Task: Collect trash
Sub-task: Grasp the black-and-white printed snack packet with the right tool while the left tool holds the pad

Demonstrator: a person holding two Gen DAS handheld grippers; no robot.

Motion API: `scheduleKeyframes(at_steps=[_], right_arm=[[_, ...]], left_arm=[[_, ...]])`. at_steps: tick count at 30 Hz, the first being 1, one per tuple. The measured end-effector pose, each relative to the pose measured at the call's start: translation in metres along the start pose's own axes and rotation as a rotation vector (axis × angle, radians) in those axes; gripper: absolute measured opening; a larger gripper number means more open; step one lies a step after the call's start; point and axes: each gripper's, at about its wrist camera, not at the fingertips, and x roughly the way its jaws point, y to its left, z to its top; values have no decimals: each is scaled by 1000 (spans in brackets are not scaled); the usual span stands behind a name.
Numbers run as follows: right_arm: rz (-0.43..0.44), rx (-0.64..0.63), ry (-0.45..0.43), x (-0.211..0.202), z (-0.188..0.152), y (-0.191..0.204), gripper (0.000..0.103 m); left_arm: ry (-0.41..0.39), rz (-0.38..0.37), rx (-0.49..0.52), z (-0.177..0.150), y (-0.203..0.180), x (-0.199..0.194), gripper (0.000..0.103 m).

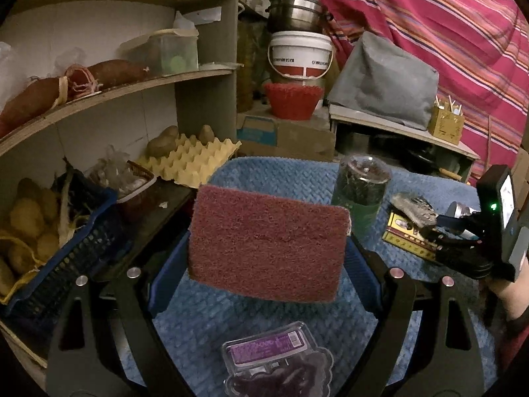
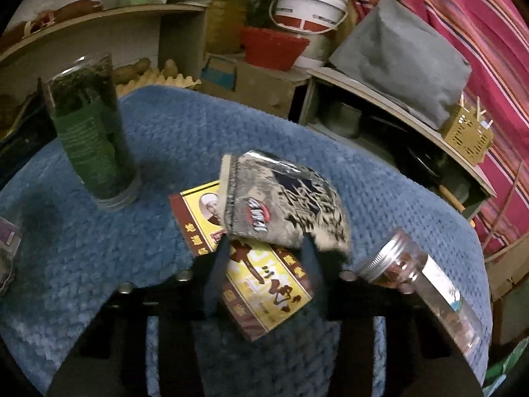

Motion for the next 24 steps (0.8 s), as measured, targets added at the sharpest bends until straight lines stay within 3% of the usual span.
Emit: scheduleKeyframes(at_steps=[3,5,11,18,19,20,22,24], right_arm=[[10,-6,-4,2,2,-1,22],[23,3,-11,0,2,-3,4],[36,55,-62,-20,0,-19,1],[56,66,-3,-18,5,-27,5],[60,71,5,-17,7,-27,21],[58,80,4,-15,10,-27,66],[16,102,-18,-12,16,-28,83],[8,109,-20,-4,25,-28,82]], left_arm=[[12,2,-4,0,-1,5,85],[12,0,-1,2,-3,6,85],[6,-18,15,4,-15,3,85],[6,-44,2,1,-24,2,85],[3,-35,6,1,-24,4,85],[3,-24,11,1,-23,6,85],[4,-11,7,1,-19,10,85],[8,-10,-10,2,-14,14,85]])
